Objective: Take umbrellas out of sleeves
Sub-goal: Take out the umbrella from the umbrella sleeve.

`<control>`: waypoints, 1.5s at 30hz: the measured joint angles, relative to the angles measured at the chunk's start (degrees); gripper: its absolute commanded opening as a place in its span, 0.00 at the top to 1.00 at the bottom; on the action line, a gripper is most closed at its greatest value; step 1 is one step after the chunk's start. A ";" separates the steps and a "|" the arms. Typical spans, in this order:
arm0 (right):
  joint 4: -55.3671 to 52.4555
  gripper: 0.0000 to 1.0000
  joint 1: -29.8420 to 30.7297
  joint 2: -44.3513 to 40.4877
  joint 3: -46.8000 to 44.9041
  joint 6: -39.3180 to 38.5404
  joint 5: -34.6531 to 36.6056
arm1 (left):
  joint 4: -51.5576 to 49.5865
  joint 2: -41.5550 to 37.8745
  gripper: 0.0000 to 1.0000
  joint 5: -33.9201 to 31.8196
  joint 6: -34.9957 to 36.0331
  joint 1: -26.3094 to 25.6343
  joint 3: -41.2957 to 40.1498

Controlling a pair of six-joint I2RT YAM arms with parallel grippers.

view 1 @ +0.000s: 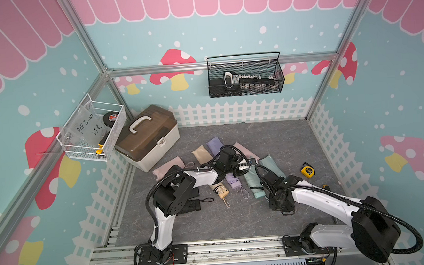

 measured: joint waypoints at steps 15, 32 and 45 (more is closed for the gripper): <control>1.33 0.67 -6.40 -0.17 -2.56 -0.48 -0.59 | -0.52 0.00 1.00 -2.10 -0.20 0.26 0.00; -1.31 0.72 -7.43 4.00 1.90 -0.98 0.52 | -3.06 0.66 1.00 -7.96 5.97 0.59 0.00; -6.99 0.75 -8.57 3.17 7.32 -1.57 4.35 | -6.16 3.04 1.00 -12.50 23.28 0.22 0.00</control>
